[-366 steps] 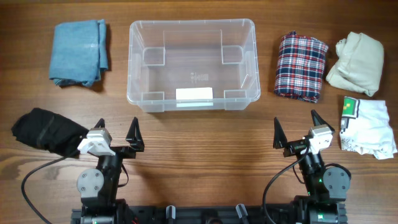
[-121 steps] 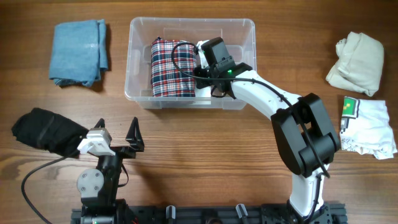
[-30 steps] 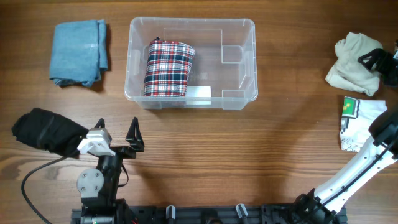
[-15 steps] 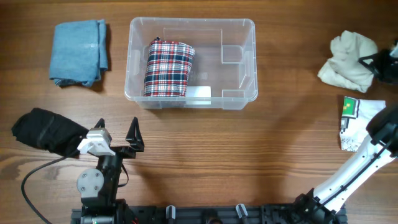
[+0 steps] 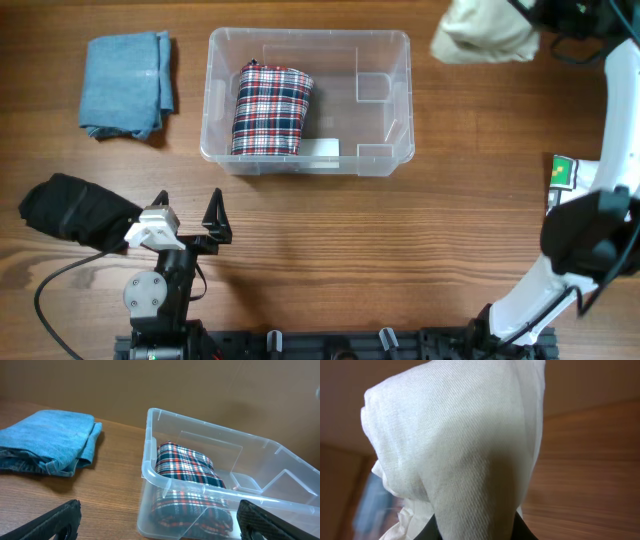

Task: Pack container
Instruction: 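Lift the cream cloth and lower it into the bin beside the plaid shirt, then push and flatten the cream cloth into the bin with the right gripper, then move the right gripper to the white garment with green label and grasp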

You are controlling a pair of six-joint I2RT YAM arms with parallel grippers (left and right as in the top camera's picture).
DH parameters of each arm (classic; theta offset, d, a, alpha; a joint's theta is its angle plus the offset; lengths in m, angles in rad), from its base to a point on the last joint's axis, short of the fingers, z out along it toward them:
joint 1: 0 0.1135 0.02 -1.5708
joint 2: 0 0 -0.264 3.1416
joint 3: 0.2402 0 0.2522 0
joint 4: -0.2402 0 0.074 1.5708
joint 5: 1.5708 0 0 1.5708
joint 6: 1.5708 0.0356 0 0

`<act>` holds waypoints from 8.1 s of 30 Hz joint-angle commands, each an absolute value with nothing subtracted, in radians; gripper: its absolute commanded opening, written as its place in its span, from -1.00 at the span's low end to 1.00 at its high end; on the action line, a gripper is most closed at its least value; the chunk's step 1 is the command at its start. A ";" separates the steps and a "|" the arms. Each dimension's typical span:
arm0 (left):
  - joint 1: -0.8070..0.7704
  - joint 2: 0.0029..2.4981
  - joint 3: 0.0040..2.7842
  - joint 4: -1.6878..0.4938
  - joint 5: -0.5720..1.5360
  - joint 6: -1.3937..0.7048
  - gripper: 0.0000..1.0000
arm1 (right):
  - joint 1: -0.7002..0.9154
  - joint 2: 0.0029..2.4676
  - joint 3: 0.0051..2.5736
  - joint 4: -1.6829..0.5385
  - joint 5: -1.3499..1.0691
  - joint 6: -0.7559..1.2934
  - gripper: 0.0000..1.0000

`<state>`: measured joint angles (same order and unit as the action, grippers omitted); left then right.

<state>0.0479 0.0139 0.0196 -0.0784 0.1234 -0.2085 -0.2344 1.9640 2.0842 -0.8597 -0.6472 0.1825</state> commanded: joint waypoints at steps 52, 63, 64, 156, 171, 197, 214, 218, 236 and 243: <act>0.052 0.007 0.011 -0.078 0.110 -0.218 1.00 | 0.538 2.228 2.101 -1.060 0.448 1.849 -0.18; 0.052 0.007 0.011 -0.078 0.110 -0.218 0.99 | 0.538 2.227 2.101 -1.032 0.425 1.560 0.38; 0.052 0.007 0.011 -0.078 0.110 -0.218 0.99 | 0.538 2.227 2.101 -1.021 0.425 1.533 0.40; 0.052 0.007 0.011 -0.078 0.110 -0.218 0.99 | 0.467 2.395 2.101 -0.867 -0.130 0.068 -0.91; 0.052 0.007 0.011 -0.078 0.110 -0.218 0.99 | 0.456 2.302 2.109 -0.929 -0.131 0.089 -0.91; 0.052 0.007 0.011 -0.078 0.110 -0.218 0.99 | 0.346 2.254 1.768 -0.819 0.007 0.208 -0.91; 0.052 0.007 0.011 -0.078 0.110 -0.218 1.00 | 0.336 1.955 1.967 -1.080 0.000 0.209 1.00; 0.052 0.007 0.011 -0.078 0.110 -0.218 0.99 | 0.334 1.827 1.967 -1.156 0.032 0.139 1.00; 0.052 0.007 0.011 -0.078 0.110 -0.218 0.99 | -0.348 1.698 1.796 -1.535 0.182 0.786 1.00; 0.052 0.008 0.011 -0.078 0.110 -0.218 1.00 | -0.583 1.684 1.539 -1.420 0.122 0.731 1.00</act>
<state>0.0479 0.0139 0.0196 -0.0784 0.1234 -0.2081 -0.5056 1.7088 1.6352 -1.4616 0.1825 0.7498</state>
